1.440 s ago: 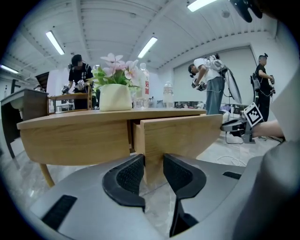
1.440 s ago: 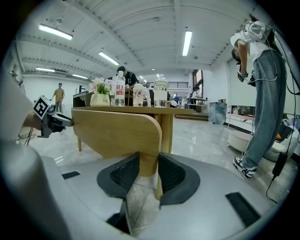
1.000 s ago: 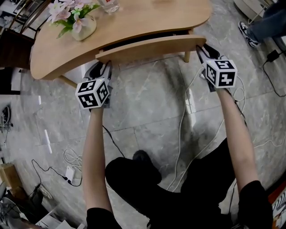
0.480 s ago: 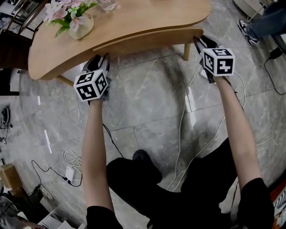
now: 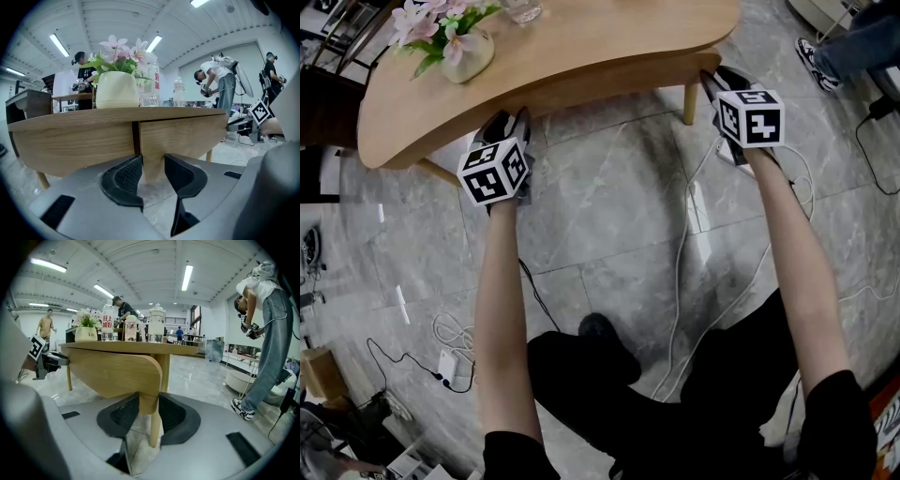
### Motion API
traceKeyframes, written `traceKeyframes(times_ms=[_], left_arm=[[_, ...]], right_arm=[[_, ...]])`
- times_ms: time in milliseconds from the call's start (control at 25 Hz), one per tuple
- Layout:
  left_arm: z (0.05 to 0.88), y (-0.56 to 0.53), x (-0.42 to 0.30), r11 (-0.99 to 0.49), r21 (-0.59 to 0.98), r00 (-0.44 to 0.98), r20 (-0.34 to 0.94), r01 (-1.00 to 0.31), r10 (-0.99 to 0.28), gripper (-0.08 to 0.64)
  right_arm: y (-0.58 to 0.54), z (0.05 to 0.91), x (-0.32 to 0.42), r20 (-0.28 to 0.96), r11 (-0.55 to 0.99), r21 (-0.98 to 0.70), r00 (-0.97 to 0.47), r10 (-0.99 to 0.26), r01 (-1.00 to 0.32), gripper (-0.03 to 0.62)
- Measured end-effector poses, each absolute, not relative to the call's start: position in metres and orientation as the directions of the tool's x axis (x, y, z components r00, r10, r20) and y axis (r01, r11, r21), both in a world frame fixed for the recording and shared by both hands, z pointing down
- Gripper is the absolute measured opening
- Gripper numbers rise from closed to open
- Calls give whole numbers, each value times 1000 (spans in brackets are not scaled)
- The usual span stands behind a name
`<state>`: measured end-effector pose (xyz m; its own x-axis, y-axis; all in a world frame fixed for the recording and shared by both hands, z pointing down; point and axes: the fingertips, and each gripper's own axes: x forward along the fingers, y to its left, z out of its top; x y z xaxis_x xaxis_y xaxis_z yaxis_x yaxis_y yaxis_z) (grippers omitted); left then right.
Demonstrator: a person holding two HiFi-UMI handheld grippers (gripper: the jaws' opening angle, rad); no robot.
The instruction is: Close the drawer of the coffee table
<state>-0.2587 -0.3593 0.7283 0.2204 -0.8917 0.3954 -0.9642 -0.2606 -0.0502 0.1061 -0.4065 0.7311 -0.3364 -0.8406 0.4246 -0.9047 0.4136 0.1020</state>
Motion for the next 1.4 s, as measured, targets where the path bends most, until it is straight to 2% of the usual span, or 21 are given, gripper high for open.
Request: traceKeyframes(times_ms=[400,720,1000,1200,1400], left_arm=[[723,-349,-256,-242,-97,189,379,-965,-906,193],[693,-316,-260,-227,-106,181,329,-968,-927,190],[618,-274,-266,-235,-123,199,253,-964,-947,181],[551,-228,-279,-224,-123,183,278,-967,-943,178],[449,-198,-267,-254,-105,219,269,-961,-938,178]], right_arm=[[-393,726,106,401,384,155,-297,-867,-910,120],[-361,700,103,372,358,137,-288,-883,-923,120],[-337,634,87,363,411,95,-353,-862,-907,120],[-309,568,73,365,451,46,-405,-838,-892,121],[-278,472,62,373,484,45,-434,-820,-874,121]])
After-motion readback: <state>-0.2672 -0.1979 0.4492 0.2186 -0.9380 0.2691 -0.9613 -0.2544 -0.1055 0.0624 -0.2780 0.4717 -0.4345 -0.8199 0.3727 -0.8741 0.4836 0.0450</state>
